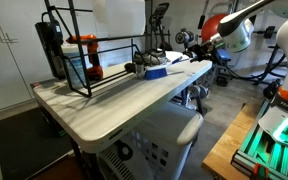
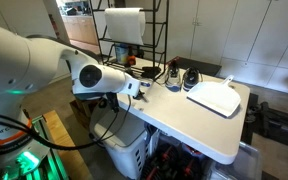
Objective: Move the brush to the left
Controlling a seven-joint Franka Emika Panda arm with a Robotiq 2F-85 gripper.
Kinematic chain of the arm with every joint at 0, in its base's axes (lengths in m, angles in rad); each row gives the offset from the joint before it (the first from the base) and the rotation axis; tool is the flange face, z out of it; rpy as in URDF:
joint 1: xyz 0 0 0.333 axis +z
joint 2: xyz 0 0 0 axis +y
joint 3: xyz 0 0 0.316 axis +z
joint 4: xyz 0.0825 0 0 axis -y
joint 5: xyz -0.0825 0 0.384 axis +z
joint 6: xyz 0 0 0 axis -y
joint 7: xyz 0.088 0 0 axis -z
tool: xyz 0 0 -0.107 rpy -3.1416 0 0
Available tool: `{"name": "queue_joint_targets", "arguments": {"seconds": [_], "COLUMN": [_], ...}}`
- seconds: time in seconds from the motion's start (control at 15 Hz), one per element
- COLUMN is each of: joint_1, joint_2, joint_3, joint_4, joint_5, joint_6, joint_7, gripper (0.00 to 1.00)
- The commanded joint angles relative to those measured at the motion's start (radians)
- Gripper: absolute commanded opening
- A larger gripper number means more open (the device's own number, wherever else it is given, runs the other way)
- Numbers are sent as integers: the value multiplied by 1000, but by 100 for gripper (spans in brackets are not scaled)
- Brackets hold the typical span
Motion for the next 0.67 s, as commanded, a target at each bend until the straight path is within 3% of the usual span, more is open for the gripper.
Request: {"name": "queue_joint_targets", "arguments": {"seconds": [0.0, 0.2, 0.6], "joint_1": [0, -21, -151], "joint_2": [246, 391, 684], "joint_3": [98, 208, 538], "joint_4": [2, 9, 10], "joint_5": [54, 132, 349], "joint_6": [22, 38, 64], "joint_7": [85, 93, 85], "gripper": [100, 100, 100]}}
